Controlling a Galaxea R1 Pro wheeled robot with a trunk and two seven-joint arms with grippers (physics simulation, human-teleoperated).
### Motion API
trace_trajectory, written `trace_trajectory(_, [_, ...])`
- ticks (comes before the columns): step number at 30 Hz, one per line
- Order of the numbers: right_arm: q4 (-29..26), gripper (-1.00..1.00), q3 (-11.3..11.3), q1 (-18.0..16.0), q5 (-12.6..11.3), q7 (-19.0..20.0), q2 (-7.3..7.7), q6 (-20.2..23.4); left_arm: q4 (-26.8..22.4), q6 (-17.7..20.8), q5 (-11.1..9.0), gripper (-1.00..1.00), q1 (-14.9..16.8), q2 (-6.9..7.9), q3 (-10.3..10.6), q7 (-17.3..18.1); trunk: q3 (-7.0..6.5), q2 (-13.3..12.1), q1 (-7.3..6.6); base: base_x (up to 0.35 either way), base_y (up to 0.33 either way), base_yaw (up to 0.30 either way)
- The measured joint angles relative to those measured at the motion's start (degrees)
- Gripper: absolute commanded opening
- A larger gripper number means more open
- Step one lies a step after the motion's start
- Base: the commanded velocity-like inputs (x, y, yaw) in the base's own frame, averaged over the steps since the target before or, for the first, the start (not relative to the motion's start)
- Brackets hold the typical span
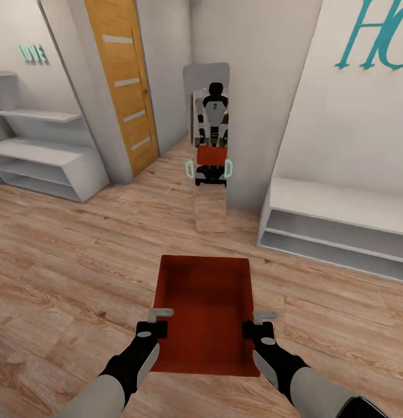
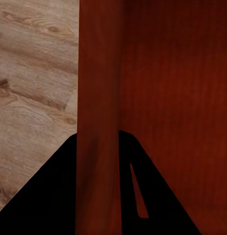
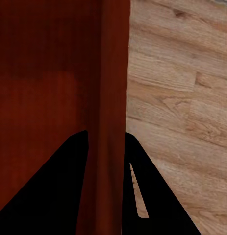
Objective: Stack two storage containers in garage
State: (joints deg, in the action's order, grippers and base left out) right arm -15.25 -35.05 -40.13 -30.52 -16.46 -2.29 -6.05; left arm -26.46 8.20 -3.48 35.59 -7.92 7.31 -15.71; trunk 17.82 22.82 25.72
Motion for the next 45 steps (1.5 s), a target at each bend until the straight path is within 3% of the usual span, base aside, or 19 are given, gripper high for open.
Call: trace_trajectory(45, [0.0, -1.0, 0.06, 0.0, 0.01, 0.08, 0.04, -0.02, -0.01, 0.0, 0.1, -1.0, 0.0, -0.06, -0.06, -0.02, 0.0, 0.0, 0.0, 0.322, 0.0, 0.267])
